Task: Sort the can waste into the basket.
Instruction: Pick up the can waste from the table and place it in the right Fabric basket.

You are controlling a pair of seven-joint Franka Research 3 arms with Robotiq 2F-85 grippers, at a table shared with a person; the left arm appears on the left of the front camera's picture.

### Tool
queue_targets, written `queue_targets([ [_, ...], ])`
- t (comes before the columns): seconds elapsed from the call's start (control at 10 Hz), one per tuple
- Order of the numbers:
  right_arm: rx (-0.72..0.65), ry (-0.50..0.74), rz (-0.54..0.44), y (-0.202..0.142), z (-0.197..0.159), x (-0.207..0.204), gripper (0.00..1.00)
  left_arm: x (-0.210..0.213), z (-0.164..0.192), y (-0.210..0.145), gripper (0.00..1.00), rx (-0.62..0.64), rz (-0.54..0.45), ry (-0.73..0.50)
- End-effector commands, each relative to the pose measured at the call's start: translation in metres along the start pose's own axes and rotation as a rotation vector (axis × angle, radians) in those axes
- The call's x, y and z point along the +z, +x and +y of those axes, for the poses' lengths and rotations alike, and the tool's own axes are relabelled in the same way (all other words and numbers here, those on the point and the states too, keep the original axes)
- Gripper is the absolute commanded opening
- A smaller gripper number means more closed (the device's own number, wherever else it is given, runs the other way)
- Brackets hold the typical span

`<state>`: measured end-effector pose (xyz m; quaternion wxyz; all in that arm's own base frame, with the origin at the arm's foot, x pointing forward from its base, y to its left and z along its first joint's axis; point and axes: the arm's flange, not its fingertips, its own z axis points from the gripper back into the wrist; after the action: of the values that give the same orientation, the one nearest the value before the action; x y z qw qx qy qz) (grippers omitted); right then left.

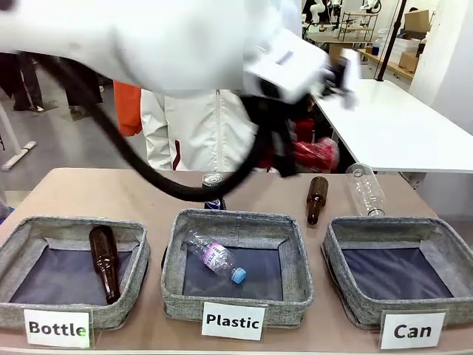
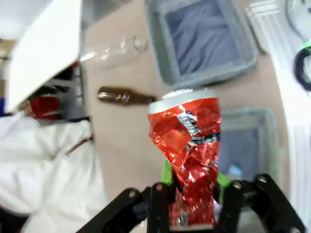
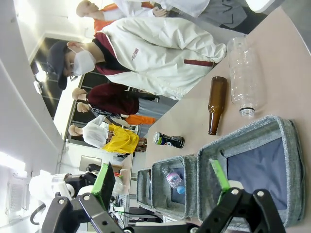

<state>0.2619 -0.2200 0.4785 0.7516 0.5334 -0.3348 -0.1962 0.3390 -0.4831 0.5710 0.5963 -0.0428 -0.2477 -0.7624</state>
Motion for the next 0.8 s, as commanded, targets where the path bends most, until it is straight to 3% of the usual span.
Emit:
queue_targets([
  [0.0, 0.026, 0.025, -0.014, 0.003, 0.0, -0.002, 1.0, -0.031, 0.025, 0.055, 0.26, -0.022, -0.017, 0.025],
  [0.1, 0.0, 0.0, 0.0, 0.0, 0.0, 0.0, 1.0, -0.046, 0.03, 0.079, 0.26, 0.072, -0.14, -0.039],
  [0.2, 0.007, -0.003, 0.002, 0.0, -0.005, 0.014, 1.0, -0.058, 0.031, 0.085, 0.26, 0.13, -0.145, -0.123],
  [0.3, 0.0, -0.022, 0.016, 0.0, -0.013, 0.022, 1.0, -0.047, 0.008, 0.057, 0.26, -0.009, -0.075, -0.034],
  [0.5, 0.021, -0.036, 0.058, -0.008, -0.023, 0.026, 1.0, -0.047, 0.008, 0.057, 0.26, -0.009, -0.075, -0.034],
  [0.6, 0.044, -0.04, 0.126, -0.013, -0.025, 0.029, 1.0, -0.062, 0.02, 0.073, 0.27, 0.032, -0.114, -0.065],
  [0.7, 0.075, -0.046, 0.21, -0.018, -0.025, 0.038, 1.0, -0.069, 0.021, 0.063, 0.27, 0.173, -0.285, -0.014],
])
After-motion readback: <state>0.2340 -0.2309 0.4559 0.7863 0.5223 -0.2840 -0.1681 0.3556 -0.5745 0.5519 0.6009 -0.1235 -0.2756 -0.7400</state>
